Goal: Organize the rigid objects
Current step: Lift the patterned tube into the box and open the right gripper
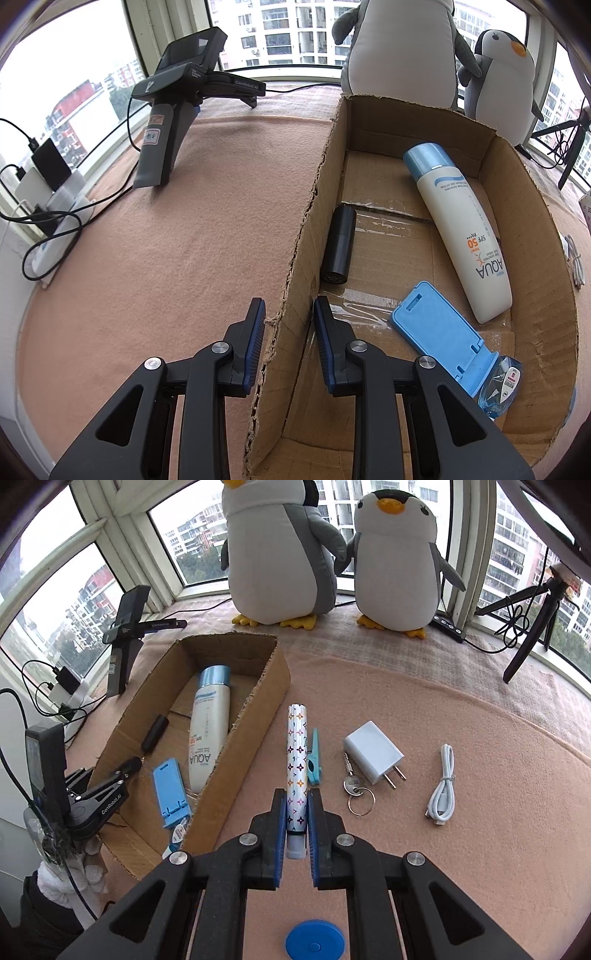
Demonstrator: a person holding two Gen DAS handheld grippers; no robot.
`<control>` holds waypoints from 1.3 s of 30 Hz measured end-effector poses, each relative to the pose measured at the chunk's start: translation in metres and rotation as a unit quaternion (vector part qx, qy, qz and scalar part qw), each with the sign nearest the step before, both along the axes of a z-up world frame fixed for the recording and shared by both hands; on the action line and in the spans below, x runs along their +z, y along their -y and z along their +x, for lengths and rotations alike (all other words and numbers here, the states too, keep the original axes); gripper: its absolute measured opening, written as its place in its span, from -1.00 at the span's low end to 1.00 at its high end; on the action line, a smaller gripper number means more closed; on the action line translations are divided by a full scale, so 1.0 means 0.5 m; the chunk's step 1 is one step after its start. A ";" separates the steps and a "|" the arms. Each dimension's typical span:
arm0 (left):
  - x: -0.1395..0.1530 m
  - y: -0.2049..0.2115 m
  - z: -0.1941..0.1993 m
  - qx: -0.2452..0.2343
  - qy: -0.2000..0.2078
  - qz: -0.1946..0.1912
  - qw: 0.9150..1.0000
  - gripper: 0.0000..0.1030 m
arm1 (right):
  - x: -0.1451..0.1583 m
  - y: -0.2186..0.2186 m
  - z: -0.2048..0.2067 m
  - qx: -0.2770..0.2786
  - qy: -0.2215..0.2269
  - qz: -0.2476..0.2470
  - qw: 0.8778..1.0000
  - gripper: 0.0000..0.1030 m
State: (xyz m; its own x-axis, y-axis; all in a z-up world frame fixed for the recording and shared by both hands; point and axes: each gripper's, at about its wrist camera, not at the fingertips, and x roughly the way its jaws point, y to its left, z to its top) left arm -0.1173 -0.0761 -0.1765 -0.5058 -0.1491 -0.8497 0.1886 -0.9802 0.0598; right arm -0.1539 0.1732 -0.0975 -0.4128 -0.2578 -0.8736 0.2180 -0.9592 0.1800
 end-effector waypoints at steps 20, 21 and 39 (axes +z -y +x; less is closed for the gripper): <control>-0.001 -0.001 -0.001 0.000 0.000 0.001 1.000 -0.53 | -0.009 0.192 -0.059 0.072 -0.002 -0.026 0.997 -0.81; -0.001 0.000 -0.001 0.001 0.000 0.001 1.000 -0.53 | -0.011 0.197 -0.061 0.074 -0.001 -0.026 0.997 -0.81; -0.002 -0.001 -0.001 0.001 0.000 0.000 1.000 -0.53 | -0.020 0.226 -0.081 0.076 -0.009 -0.031 0.997 0.18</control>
